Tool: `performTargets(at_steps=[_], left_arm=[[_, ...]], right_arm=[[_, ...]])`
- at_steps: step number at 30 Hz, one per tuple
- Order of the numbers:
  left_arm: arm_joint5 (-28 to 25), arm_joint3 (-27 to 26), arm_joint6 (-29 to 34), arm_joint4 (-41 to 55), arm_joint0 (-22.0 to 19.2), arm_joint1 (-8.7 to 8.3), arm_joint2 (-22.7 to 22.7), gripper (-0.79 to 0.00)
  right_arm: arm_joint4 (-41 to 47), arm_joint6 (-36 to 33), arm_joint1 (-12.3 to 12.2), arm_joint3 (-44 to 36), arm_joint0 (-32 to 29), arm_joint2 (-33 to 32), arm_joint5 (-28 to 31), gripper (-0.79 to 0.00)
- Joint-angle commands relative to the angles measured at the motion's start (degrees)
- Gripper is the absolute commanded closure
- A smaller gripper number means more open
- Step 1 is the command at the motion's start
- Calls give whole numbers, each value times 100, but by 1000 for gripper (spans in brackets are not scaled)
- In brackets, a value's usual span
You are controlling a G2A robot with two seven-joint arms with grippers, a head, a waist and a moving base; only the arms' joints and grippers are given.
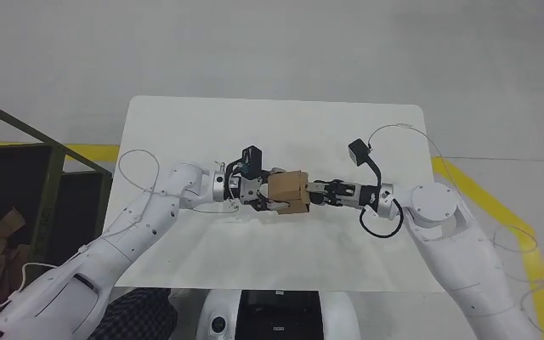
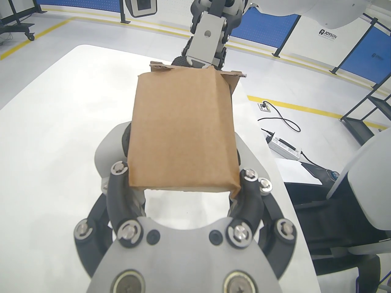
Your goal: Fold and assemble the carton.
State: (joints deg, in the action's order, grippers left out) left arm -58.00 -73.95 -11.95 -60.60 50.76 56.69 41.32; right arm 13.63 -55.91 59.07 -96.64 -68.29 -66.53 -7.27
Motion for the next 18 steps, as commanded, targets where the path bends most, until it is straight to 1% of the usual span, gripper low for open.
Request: performTargets(at_steps=[1, 5, 11, 15, 18], left_arm=[[0, -7, 5, -7, 15, 5, 20, -502], [0, -26, 4, -30, 54, 15, 71, -502], [0, -78, 29, -56, 105, 34, 115, -502], [0, -117, 78, -89, 108, 48, 127, -511], [0, -135, 101, -115, 115, 58, 143, -517]], right_arm=[[-22, 15, -3, 3, 7, -9, -19, -132], [15, 66, -10, 16, -15, -57, -45, -86], [18, 71, -21, -26, -49, -83, -56, -68], [-75, 63, -21, -83, -17, -32, -111, -43], [-134, 69, -15, -104, 33, 24, -164, -9]])
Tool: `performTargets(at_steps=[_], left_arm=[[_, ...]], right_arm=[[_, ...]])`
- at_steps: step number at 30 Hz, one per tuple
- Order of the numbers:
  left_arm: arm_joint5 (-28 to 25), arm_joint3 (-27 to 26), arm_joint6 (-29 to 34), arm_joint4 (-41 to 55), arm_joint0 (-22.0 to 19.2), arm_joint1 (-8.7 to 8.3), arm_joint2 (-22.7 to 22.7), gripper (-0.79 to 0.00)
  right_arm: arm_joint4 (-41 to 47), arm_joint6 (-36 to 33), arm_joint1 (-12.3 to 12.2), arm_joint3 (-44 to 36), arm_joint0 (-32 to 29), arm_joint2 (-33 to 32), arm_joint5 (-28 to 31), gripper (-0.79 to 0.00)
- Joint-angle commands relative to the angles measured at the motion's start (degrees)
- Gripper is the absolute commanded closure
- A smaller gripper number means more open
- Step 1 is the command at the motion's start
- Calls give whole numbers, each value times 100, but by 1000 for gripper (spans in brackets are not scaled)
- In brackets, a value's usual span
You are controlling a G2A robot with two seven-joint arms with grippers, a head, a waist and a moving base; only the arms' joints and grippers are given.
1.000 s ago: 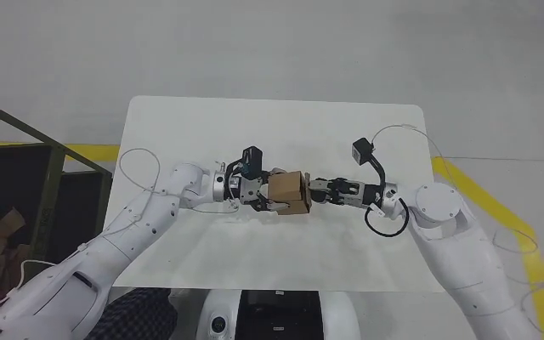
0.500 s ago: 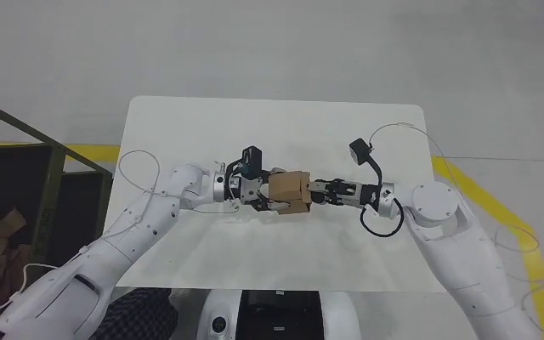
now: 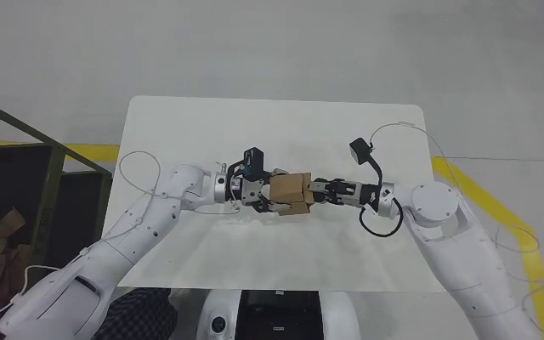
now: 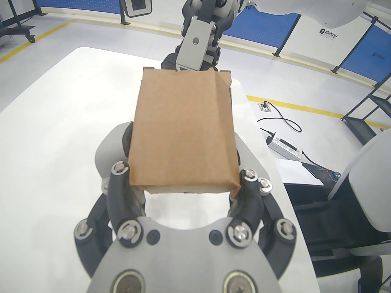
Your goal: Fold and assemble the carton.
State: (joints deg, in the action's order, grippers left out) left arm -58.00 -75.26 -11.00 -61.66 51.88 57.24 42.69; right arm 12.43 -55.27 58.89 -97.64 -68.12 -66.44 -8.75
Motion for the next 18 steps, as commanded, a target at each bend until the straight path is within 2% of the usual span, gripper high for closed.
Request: performTargets(at_steps=[1, 9, 11, 13, 18], left_arm=[[0, -8, 8, -13, 8, 6, 12, -520], [0, -39, 35, -45, 37, 26, 52, -548], [0, -54, 42, -53, 41, 32, 56, -576], [0, -69, 43, -67, 46, 35, 61, -668], [0, -90, 27, -108, 61, 39, 67, -785]], right_arm=[[-28, 5, 4, -6, 32, 31, -29, 0], [-73, 7, 14, -11, 98, 118, -75, 0], [-71, 12, 15, -7, 106, 126, -76, 0], [-57, 45, 16, 3, 114, 118, -84, 0], [-29, 58, 18, 22, 123, 127, -89, 0]])
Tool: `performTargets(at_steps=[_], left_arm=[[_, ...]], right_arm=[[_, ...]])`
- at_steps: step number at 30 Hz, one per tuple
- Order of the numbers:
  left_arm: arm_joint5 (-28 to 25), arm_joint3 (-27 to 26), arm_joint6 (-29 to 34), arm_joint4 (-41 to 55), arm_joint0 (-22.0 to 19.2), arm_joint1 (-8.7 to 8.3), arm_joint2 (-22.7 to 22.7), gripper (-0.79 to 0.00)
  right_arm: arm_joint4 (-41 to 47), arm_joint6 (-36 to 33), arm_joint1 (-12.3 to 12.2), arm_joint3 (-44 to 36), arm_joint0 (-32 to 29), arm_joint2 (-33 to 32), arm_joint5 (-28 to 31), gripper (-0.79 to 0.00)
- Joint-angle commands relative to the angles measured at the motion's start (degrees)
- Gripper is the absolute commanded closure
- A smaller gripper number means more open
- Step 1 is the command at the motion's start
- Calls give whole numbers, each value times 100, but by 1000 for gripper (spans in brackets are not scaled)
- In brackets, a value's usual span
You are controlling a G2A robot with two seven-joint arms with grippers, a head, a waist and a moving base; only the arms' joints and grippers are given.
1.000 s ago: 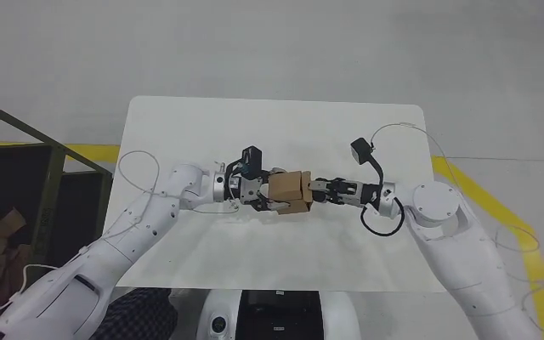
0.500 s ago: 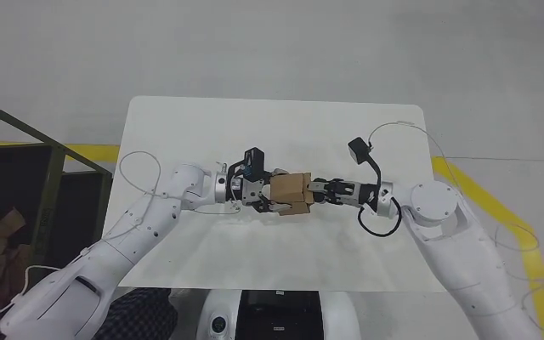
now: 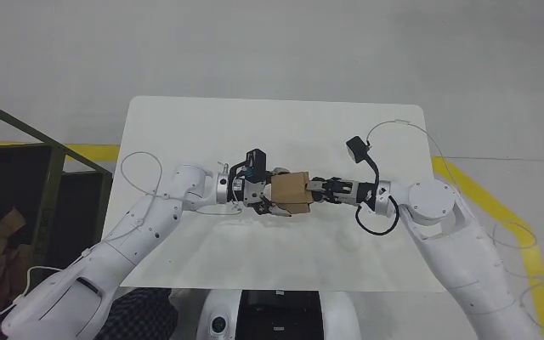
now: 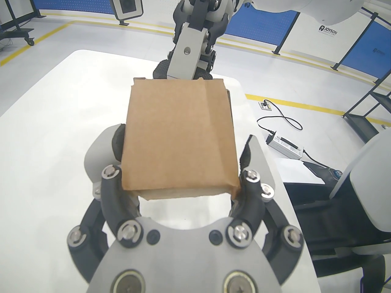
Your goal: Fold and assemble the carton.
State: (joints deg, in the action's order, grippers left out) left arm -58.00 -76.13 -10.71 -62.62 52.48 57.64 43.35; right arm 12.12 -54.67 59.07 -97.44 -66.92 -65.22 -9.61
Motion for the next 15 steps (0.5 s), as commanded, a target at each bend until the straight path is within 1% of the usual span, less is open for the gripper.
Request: performTargets(at_steps=[1, 15], left_arm=[[0, -8, -11, -20, 4, 0, 3, -785], [0, -25, -123, -54, 27, 9, 44, -785]], right_arm=[[11, 4, 3, 7, 7, 14, -1, 0], [54, 182, 63, 63, 89, 266, -3, 0]])
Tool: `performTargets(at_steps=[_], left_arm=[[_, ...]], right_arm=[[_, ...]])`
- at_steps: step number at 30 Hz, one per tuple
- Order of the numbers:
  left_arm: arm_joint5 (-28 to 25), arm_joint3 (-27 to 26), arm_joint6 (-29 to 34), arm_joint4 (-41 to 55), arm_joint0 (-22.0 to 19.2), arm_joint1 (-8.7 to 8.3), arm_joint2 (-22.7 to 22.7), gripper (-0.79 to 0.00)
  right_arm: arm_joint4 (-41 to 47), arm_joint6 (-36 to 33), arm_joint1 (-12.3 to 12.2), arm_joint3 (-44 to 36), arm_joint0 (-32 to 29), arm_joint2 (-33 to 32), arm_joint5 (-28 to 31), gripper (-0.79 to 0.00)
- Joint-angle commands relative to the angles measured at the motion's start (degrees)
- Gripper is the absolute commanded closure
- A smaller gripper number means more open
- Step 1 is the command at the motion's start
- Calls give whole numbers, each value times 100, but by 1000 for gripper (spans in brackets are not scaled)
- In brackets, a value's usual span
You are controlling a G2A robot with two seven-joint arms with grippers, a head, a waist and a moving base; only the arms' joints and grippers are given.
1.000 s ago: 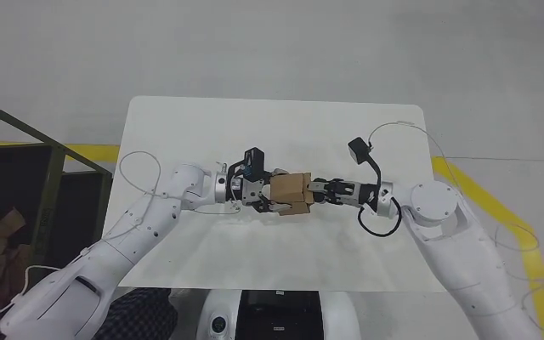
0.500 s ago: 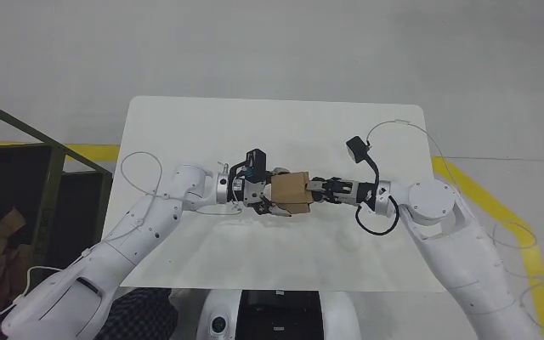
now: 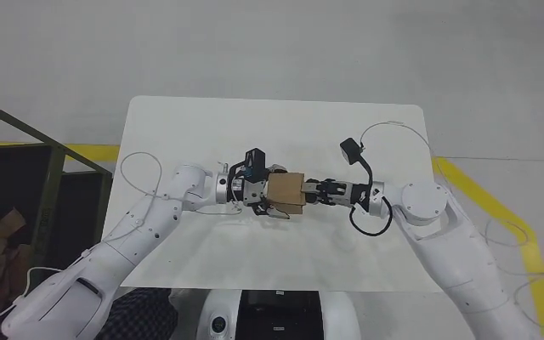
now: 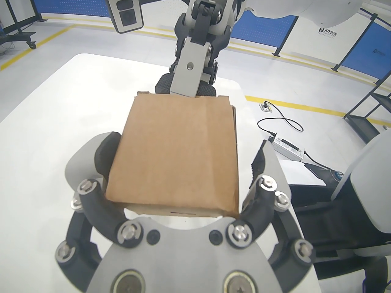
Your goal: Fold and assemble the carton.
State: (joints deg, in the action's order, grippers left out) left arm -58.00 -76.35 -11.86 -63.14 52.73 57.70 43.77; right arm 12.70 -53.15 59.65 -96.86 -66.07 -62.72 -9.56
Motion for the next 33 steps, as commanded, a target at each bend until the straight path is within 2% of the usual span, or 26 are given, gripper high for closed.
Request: performTargets(at_steps=[1, 10, 15, 19, 22, 24, 27, 33], left_arm=[[0, -4, -14, -7, 1, 3, 3, -785], [0, 92, -64, -7, 13, 20, 73, -785], [0, 158, -72, -12, 52, 34, 120, -785], [0, 170, -84, 3, 67, 45, 153, -785], [0, 169, -119, 14, 86, 49, 190, -785], [0, 167, -143, 15, 102, 52, 212, -785], [0, 157, -171, 13, 126, 55, 240, -785], [0, 134, -222, 17, 165, 61, 299, -785]], right_arm=[[-8, 64, 10, 8, 6, 33, -23, 0], [257, 196, 44, 63, -15, 49, 56, 0], [434, 153, 46, 122, -83, 4, 161, -52], [557, 88, 52, 142, -118, 7, 233, -43], [703, 22, 65, 175, -128, 29, 295, -77], [834, -26, 76, 201, -135, 44, 360, -163], [973, -73, 88, 250, -137, 53, 446, -228], [1230, -162, 107, 306, -156, 53, 593, -240]])
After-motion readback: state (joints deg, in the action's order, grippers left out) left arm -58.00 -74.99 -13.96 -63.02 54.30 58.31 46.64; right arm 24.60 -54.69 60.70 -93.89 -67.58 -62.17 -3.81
